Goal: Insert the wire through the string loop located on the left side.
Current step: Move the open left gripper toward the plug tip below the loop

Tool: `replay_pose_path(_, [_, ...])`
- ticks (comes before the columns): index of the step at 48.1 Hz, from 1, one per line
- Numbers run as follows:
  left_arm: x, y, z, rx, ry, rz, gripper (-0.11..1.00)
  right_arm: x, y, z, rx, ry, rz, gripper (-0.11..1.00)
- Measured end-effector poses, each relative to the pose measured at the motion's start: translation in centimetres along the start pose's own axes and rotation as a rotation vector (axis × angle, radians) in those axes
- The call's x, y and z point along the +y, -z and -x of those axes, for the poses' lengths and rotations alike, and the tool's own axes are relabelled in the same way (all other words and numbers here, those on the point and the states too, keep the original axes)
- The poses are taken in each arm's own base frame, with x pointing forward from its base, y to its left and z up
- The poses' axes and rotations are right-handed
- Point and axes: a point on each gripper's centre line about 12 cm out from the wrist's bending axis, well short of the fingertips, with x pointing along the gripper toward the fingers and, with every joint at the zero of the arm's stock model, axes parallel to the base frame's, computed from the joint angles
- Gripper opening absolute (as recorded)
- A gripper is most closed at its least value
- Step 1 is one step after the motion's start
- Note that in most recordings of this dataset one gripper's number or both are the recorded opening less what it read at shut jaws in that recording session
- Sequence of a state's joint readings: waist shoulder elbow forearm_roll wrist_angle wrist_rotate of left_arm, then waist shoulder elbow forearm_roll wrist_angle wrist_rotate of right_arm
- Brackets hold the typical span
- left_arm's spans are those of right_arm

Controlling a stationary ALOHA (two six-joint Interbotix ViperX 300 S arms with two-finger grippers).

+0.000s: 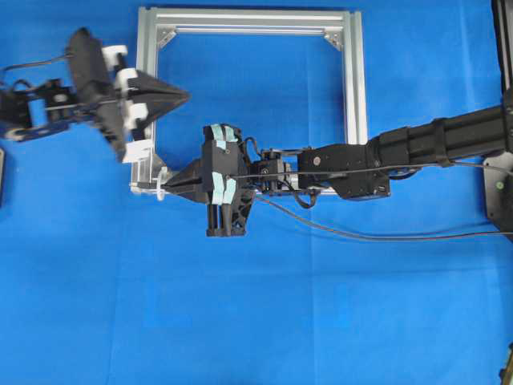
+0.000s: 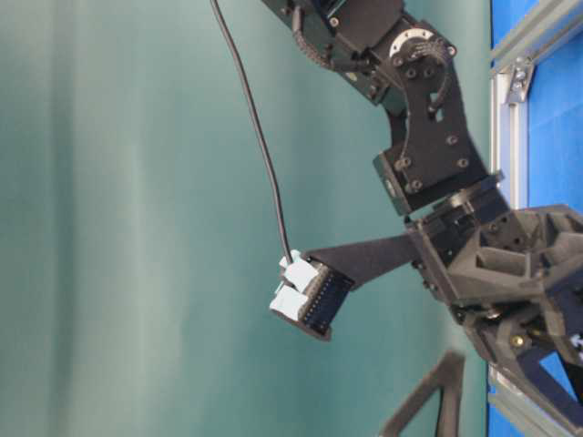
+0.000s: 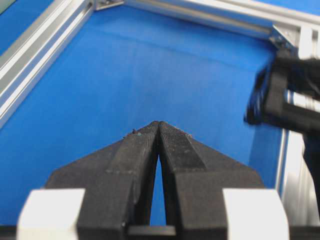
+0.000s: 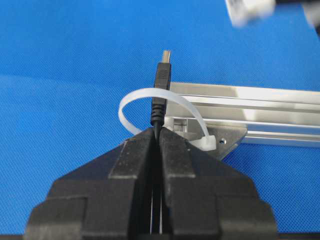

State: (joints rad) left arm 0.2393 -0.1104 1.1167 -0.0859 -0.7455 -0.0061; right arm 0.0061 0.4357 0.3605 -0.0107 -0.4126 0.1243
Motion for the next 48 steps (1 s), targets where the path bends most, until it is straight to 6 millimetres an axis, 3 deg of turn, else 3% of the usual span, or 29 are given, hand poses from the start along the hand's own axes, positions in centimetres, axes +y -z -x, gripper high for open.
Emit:
replay_pose_path(16, [1.1, 1.3, 5.1, 0.014, -0.03, 0.01, 0.0, 0.0, 0.0, 0.0, 0.0, 0.0, 0.0, -0.01])
replay_pose_path(27, [1.2, 1.1, 6.1, 0.003, -0.032, 0.022, 0.0, 0.0, 0.0, 0.0, -0.002, 0.0, 0.0, -0.01])
replay_pose_path(48, [-5.1, 1.5, 7.0, 0.027, 0.227, -0.025, 0.0, 0.0, 0.0, 0.0, 0.0, 0.0, 0.0, -0.01])
